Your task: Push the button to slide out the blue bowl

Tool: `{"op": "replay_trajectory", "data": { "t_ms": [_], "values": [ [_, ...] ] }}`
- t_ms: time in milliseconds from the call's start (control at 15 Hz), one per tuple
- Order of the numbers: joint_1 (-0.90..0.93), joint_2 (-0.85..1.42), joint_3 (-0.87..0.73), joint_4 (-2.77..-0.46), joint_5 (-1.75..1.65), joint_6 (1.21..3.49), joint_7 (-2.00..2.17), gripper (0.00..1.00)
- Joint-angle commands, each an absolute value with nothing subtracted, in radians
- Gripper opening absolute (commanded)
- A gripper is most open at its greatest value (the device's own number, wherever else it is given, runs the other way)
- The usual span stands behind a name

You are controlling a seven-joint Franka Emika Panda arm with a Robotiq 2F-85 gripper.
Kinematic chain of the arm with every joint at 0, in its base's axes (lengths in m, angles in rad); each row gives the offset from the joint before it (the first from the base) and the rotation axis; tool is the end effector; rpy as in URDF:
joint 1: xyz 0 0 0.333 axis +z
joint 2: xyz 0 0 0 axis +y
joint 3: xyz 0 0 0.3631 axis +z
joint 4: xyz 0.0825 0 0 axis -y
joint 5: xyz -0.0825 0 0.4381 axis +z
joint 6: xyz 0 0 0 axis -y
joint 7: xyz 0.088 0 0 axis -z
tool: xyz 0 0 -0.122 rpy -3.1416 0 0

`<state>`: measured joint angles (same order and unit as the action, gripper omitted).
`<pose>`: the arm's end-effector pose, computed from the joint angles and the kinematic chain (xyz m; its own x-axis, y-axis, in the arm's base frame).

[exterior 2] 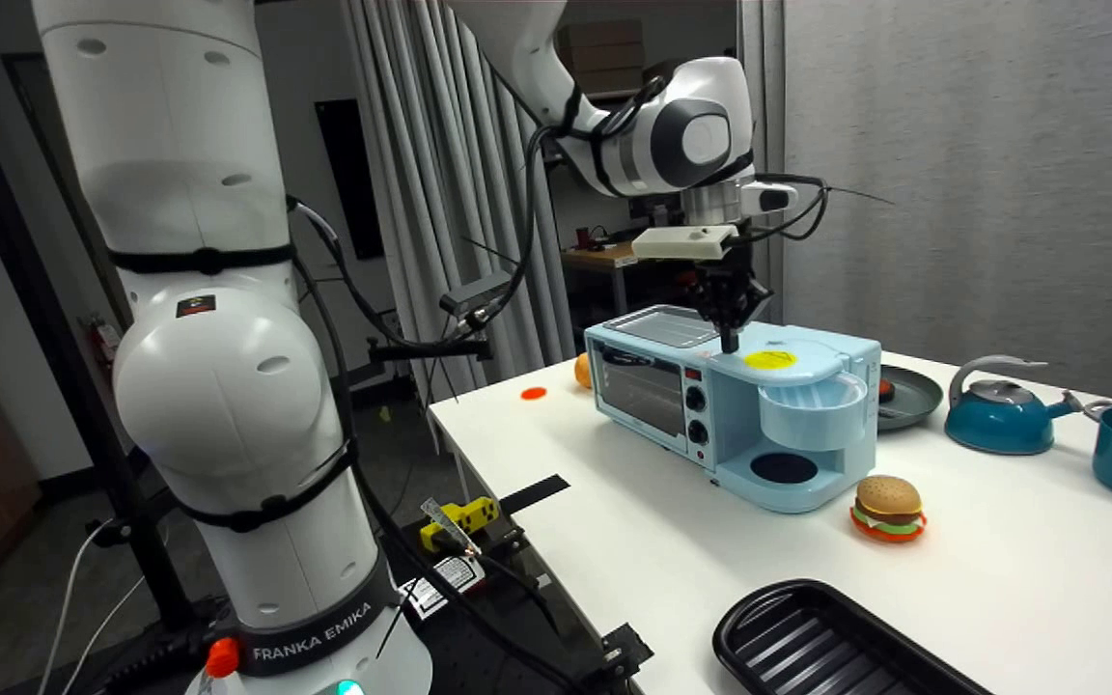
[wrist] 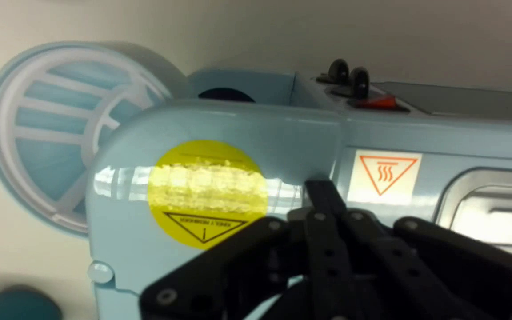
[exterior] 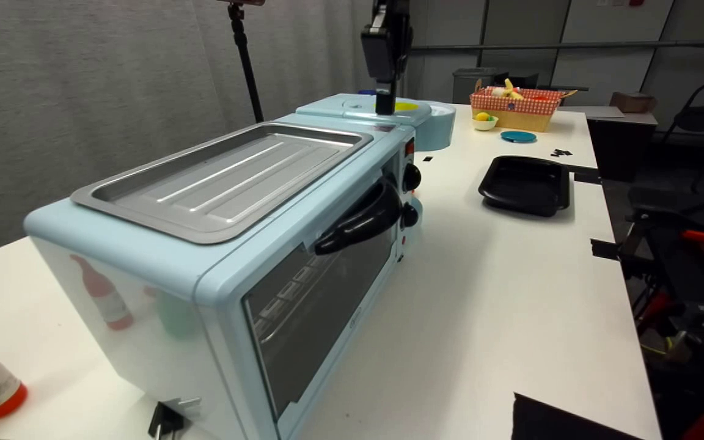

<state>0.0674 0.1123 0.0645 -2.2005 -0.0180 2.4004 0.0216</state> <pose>0.5946 0.0783 0.3356 0.9887 0.1217 0.0878 0.1218 -0.9925 0.0042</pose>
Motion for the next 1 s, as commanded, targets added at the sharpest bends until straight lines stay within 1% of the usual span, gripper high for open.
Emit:
{"op": "replay_trajectory", "data": {
  "t_ms": [0, 600, 667, 733, 933],
  "values": [
    [0.091, -0.049, 0.081, -2.368, -0.064, 2.428, 0.043, 0.0],
    [0.091, -0.348, 0.138, -2.529, -0.158, 2.438, 0.104, 0.0],
    [0.09, -0.375, 0.143, -2.539, -0.161, 2.44, 0.11, 0.07],
    [0.086, -0.401, 0.149, -2.547, -0.166, 2.442, 0.121, 0.27],
    [0.085, -0.471, 0.164, -2.569, -0.161, 2.452, 0.14, 0.48]
  ]
}}
